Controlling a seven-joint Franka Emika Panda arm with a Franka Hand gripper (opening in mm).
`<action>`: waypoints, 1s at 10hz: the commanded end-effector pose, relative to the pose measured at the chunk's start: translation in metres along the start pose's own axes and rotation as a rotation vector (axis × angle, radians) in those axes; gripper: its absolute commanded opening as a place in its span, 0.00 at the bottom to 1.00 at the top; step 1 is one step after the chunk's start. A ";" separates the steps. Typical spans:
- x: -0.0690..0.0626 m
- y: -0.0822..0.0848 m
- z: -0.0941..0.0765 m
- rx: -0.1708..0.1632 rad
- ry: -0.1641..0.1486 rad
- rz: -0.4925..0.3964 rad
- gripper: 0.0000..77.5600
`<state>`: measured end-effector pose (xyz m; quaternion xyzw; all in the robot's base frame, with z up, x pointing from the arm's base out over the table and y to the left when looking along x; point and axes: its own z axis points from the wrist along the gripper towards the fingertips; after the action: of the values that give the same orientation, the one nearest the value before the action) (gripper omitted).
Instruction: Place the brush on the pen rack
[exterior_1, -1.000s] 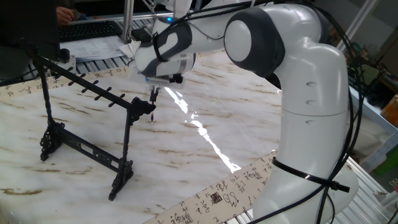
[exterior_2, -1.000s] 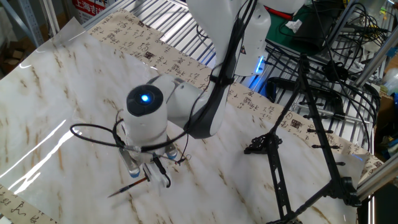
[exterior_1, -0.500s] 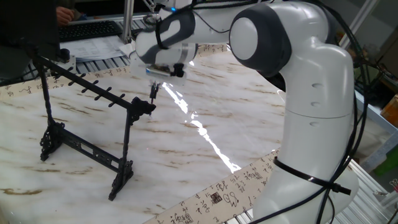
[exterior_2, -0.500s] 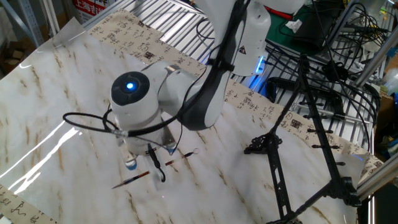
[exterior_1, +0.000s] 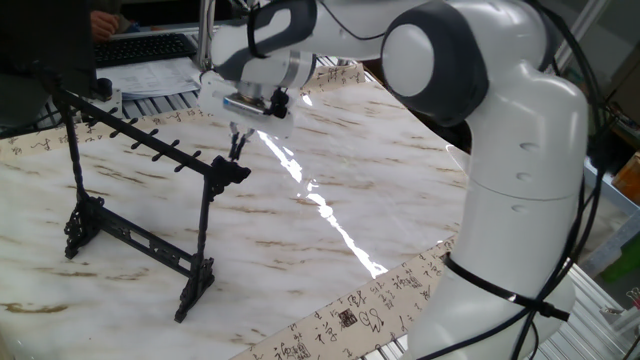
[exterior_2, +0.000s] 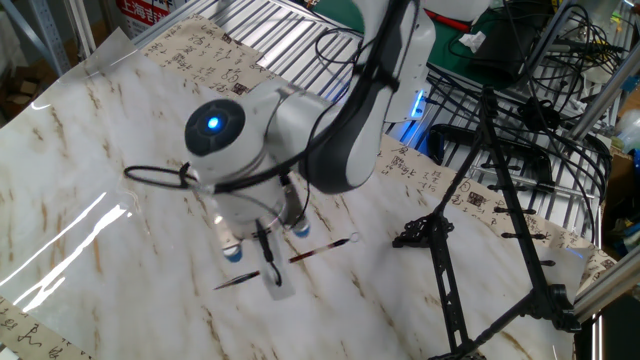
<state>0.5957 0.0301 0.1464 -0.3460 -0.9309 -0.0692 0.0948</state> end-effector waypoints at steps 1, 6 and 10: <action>0.039 0.007 -0.016 -0.049 0.092 0.080 0.02; 0.060 0.018 -0.032 -0.071 0.163 0.129 0.02; 0.064 0.028 -0.044 -0.080 0.194 0.170 0.02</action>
<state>0.5706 0.0811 0.2013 -0.4161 -0.8827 -0.1311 0.1747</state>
